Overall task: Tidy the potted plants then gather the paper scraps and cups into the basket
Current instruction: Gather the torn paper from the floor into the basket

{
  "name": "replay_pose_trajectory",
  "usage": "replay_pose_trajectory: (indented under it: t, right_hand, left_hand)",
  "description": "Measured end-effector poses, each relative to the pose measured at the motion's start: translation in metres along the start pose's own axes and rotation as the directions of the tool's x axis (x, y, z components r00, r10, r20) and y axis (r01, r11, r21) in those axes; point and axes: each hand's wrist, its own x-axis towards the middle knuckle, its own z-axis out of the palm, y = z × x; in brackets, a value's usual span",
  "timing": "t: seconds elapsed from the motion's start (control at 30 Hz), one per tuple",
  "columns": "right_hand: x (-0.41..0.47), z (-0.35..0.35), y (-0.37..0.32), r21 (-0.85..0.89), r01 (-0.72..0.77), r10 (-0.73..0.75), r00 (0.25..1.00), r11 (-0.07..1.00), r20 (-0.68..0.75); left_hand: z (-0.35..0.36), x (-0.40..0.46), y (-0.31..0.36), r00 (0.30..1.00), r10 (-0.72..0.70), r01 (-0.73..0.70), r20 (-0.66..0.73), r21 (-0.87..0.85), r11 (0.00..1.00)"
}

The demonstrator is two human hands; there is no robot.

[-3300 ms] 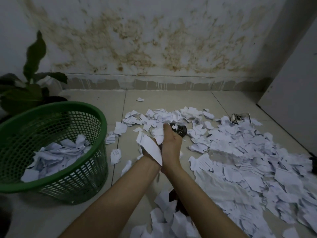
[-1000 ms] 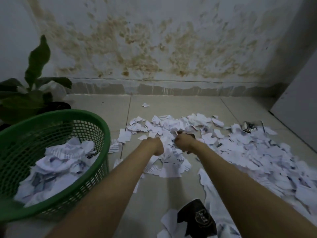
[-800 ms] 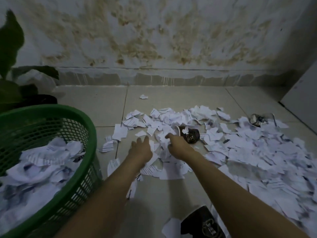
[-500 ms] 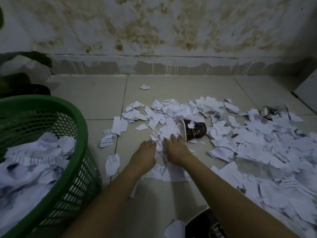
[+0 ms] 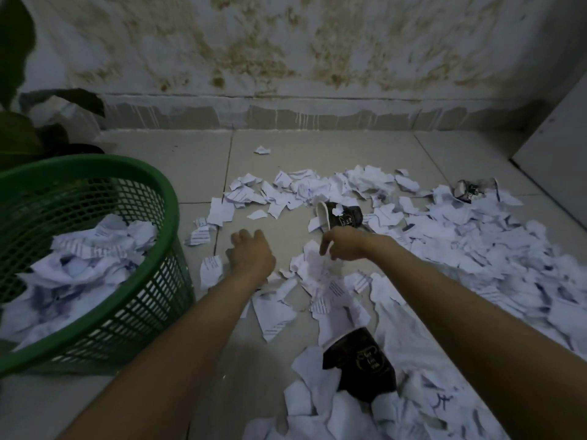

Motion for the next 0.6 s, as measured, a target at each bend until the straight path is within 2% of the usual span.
replay_pose_trajectory:
  t: [0.07, 0.13, 0.2, 0.27, 0.33, 0.4, 0.43, 0.5, 0.6]
  right_hand:
    - [0.001, 0.005, 0.008, -0.076, -0.073, 0.077, 0.995, 0.994, 0.057]
    - [0.001, 0.011, 0.019, -0.194, -0.14, 0.161, 0.983, 0.971, 0.093]
    - [0.001, 0.017, 0.032, -0.206, -0.18, 0.205, 0.973, 0.962, 0.108]
    - [0.0, 0.023, 0.045, -0.105, -0.184, 0.189, 0.981, 0.977, 0.04]
    - [-0.006, 0.028, 0.057, 0.047, -0.171, 0.175, 0.98, 0.984, -0.098]
    - [-0.017, 0.035, 0.067, 0.19, -0.135, 0.183, 0.947, 0.972, -0.265]
    - [-0.023, 0.041, 0.072, 0.278, -0.111, 0.205, 0.919, 0.954, -0.337]
    - [-0.036, 0.056, 0.078, 0.417, -0.02, 0.223, 0.869, 0.908, -0.443]
    - [-0.039, 0.08, 0.075, 0.505, 0.118, 0.166, 0.86, 0.855, -0.482]
  left_hand:
    - [0.01, 0.0, -0.007, 0.983, -0.174, 0.174, 0.056, 0.012, 0.985]
    - [0.023, -0.002, -0.012, 0.919, -0.347, 0.364, 0.186, -0.064, 0.929]
    - [0.039, -0.007, -0.012, 0.882, -0.388, 0.423, 0.267, -0.091, 0.901]
    - [0.053, -0.016, -0.005, 0.953, -0.233, 0.253, 0.193, -0.082, 0.964]
    - [0.06, -0.028, 0.002, 0.998, 0.042, -0.039, 0.053, -0.059, 0.997]
    - [0.062, -0.036, 0.007, 0.961, 0.257, -0.262, -0.097, -0.036, 0.964]
    - [0.062, -0.038, 0.006, 0.938, 0.311, -0.32, -0.156, -0.035, 0.947]
    - [0.063, -0.039, 0.0, 0.917, 0.306, -0.339, -0.255, -0.095, 0.936]
    - [0.068, -0.04, -0.014, 0.938, 0.096, -0.191, -0.333, -0.264, 0.946]
